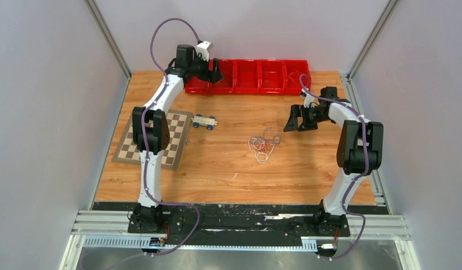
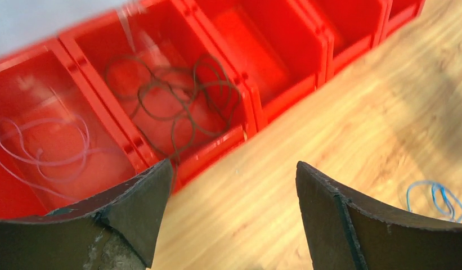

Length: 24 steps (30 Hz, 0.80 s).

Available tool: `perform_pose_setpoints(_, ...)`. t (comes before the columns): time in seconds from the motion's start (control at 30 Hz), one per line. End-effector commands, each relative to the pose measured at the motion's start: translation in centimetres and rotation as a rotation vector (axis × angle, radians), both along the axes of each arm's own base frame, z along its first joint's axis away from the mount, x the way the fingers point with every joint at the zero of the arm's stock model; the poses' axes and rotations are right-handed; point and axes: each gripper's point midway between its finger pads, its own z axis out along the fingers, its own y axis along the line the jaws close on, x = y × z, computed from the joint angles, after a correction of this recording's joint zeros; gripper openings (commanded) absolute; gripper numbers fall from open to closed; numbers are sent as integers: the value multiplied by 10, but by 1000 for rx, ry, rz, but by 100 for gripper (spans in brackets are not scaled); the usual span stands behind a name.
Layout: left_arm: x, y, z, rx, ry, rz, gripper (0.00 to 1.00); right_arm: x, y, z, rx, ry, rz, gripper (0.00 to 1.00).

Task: Untangle the cables

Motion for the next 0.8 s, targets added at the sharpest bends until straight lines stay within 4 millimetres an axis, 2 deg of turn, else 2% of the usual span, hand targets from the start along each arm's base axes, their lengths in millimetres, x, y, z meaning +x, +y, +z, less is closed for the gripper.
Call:
perform_pose_setpoints(0.0,-29,5,-8,22,100,-84,85,4,4,19,22,-61,27,100)
perform_pose_setpoints(0.03,-29,10,-13,8,114,-68,81,5,3,20,21,-65,28,99)
perform_pose_setpoints(0.07,-31,13,-3,-18,114,-46,79,5,3,21,18,-69,29,99)
perform_pose_setpoints(0.1,-31,21,-10,-22,121,-22,74,5,3,21,17,-71,31,99)
perform_pose_setpoints(0.13,-33,25,1,-26,100,-11,72,4,3,22,16,-72,31,99)
perform_pose_setpoints(0.17,-34,33,-7,-11,107,10,70,3,3,22,18,-72,33,99)
perform_pose_setpoints(0.2,-35,38,-2,6,85,16,69,2,4,22,21,-71,33,99)
perform_pose_setpoints(0.37,-29,64,-20,80,115,98,61,-2,5,20,27,-63,36,97)
perform_pose_setpoints(0.5,-18,65,-36,83,133,103,58,-3,5,20,28,-61,34,97)
perform_pose_setpoints(0.57,-14,62,-40,75,135,88,56,-2,5,20,26,-61,32,96)
perform_pose_setpoints(0.6,-11,60,-36,68,125,80,55,-2,5,21,25,-63,32,96)
perform_pose_setpoints(0.63,-10,59,-42,67,134,76,52,-1,4,21,24,-63,31,96)
perform_pose_setpoints(0.73,-3,53,-39,50,118,51,44,-1,4,20,20,-61,28,96)
perform_pose_setpoints(0.77,-2,52,-44,49,123,47,42,-1,3,19,19,-59,28,96)
